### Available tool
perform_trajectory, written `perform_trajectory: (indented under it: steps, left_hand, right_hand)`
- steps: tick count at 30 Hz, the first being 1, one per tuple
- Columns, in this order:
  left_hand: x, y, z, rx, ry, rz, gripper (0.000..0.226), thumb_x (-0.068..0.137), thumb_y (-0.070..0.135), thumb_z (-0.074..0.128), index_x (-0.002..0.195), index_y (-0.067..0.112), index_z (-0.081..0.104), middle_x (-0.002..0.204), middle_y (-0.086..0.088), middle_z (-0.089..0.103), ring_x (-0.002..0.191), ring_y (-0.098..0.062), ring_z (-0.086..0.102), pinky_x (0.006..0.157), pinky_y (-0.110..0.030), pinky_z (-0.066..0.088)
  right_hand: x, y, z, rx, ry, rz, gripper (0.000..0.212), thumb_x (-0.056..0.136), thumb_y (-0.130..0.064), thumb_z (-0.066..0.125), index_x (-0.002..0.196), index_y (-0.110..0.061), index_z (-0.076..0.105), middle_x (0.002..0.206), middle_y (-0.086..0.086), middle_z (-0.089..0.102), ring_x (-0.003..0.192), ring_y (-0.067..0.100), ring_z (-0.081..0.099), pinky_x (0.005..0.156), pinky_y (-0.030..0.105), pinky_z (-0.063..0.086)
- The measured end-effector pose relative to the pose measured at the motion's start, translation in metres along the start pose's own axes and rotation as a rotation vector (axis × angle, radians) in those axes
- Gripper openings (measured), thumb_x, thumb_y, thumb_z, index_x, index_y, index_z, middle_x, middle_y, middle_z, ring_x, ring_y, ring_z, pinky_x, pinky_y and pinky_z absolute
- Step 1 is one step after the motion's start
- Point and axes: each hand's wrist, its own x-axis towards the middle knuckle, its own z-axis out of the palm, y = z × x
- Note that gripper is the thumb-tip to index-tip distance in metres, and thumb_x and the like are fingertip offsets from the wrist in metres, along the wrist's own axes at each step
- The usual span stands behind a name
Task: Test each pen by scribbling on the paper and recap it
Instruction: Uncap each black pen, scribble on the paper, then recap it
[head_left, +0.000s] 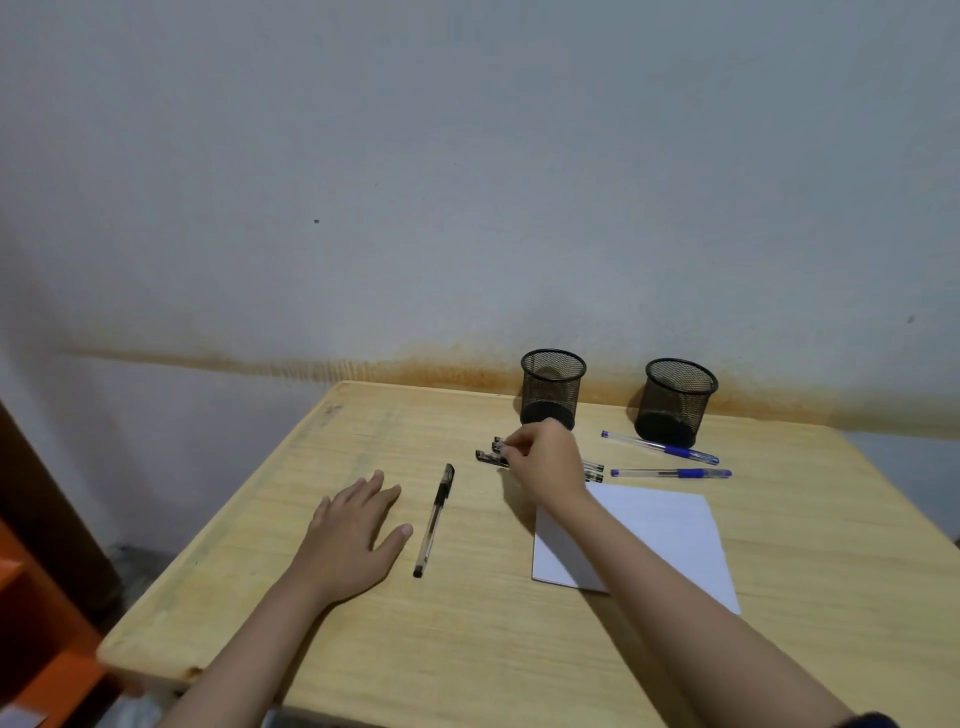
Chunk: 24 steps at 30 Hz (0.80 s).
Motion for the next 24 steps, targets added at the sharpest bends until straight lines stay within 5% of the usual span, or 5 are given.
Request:
perform_trajectory:
  steps: [3, 9, 16, 20, 24]
  left_hand:
    - [0.000, 0.000, 0.000, -0.006, 0.002, -0.003, 0.086, 0.069, 0.074, 0.014, 0.143, 0.034, 0.029, 0.157, 0.010, 0.014, 0.145, -0.013, 0.008, 0.118, -0.044, 0.006]
    - [0.000, 0.000, 0.000, -0.009, 0.006, 0.003, 0.085, 0.070, 0.074, 0.014, 0.143, 0.034, 0.029, 0.157, 0.010, 0.015, 0.145, -0.013, 0.009, 0.118, -0.044, 0.007]
    - [0.000, 0.003, -0.010, -0.220, -0.024, -0.064, 0.069, 0.079, 0.061, 0.046, 0.140, 0.029, 0.037, 0.154, 0.009, 0.026, 0.144, -0.014, 0.019, 0.118, -0.044, 0.011]
    - [-0.004, 0.034, -0.026, -0.614, 0.165, -0.091, 0.052, 0.086, 0.031, 0.064, 0.134, 0.025, 0.045, 0.139, 0.010, 0.045, 0.128, -0.004, 0.037, 0.106, -0.029, 0.032]
    - [-0.008, 0.086, -0.041, -0.763, 0.323, 0.094, 0.040, 0.081, 0.019, 0.071, 0.116, 0.036, 0.062, 0.121, 0.027, 0.054, 0.118, 0.008, 0.047, 0.099, -0.012, 0.036]
  right_hand:
    - [0.014, 0.016, -0.004, -0.311, -0.070, -0.057, 0.016, 0.084, -0.021, 0.065, 0.093, -0.014, 0.076, 0.102, 0.009, 0.061, 0.095, 0.027, 0.058, 0.067, 0.030, 0.046]
    - [0.018, 0.028, -0.001, -0.510, -0.082, -0.170, 0.022, 0.088, -0.028, 0.064, 0.098, -0.011, 0.074, 0.106, 0.009, 0.056, 0.100, 0.028, 0.052, 0.068, 0.032, 0.044]
    - [0.008, 0.021, -0.018, -0.291, 0.030, -0.385, 0.016, 0.089, -0.022, 0.057, 0.091, -0.013, 0.070, 0.091, 0.003, 0.067, 0.089, 0.026, 0.054, 0.079, 0.039, 0.042]
    - [-0.014, 0.013, -0.041, -0.192, -0.004, -0.545, 0.015, 0.089, -0.022, 0.053, 0.092, -0.012, 0.063, 0.086, 0.002, 0.064, 0.080, 0.022, 0.054, 0.071, 0.034, 0.039]
    - [-0.040, 0.012, -0.061, -0.222, -0.059, -0.635, 0.018, 0.090, -0.022, 0.049, 0.093, -0.012, 0.063, 0.084, 0.003, 0.065, 0.073, 0.021, 0.057, 0.063, 0.027, 0.033]
